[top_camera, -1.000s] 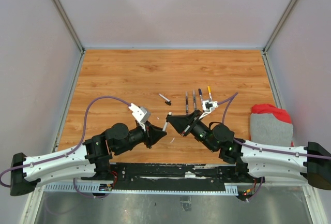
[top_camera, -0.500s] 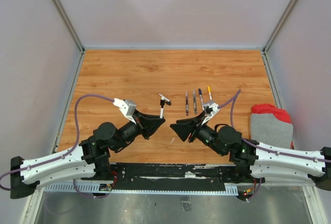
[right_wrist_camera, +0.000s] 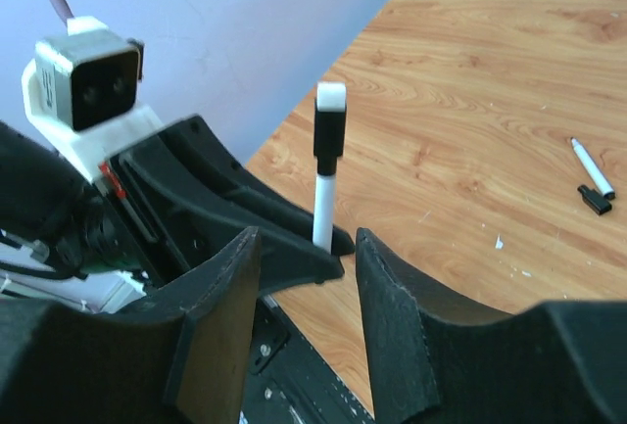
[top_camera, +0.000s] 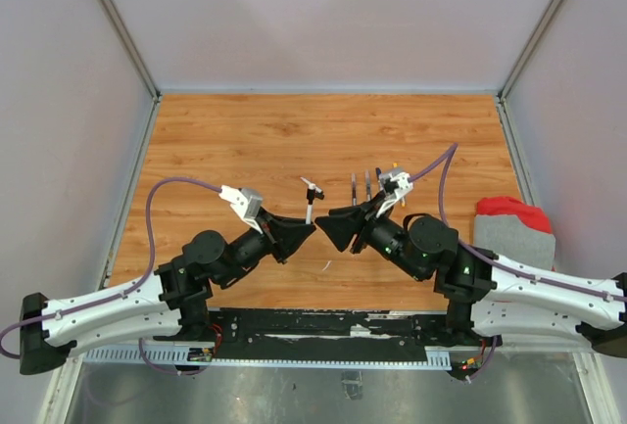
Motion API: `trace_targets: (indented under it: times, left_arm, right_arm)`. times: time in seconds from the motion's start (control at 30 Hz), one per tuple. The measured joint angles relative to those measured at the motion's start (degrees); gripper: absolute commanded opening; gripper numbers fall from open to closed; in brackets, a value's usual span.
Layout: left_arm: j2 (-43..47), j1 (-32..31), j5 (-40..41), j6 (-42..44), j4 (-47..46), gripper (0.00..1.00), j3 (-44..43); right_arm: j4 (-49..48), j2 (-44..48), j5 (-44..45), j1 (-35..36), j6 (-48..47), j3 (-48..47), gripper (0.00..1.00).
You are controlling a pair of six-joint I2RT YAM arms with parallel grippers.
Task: Insert the pens into the pen caps
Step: Place the pen at the center of the board.
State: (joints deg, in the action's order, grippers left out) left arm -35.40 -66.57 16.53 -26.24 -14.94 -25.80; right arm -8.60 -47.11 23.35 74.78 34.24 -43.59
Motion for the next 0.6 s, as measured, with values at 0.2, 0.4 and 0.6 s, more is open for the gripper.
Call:
trace_targets:
  times: [0.2, 0.4, 0.6]
  left_arm:
    - [-0.85, 0.00, -0.33, -0.55, -0.02, 0.01, 0.00]
    - [-6.73, 0.00, 4.07, -3.65, 3.56, 0.00, -2.03]
    - [-24.35, 0.04, 9.42, -7.13, 13.44, 0.00, -14.21]
  right_arm:
    - [2.93, -4.15, -1.90, -3.10, 0.87, -4.48, 0.43]
    - [10.25, -4.35, 2.45, -3.52, 1.14, -4.79, 0.52]
    - [23.30, -0.87, 13.77, -3.56, 3.13, -4.72, 0.60]
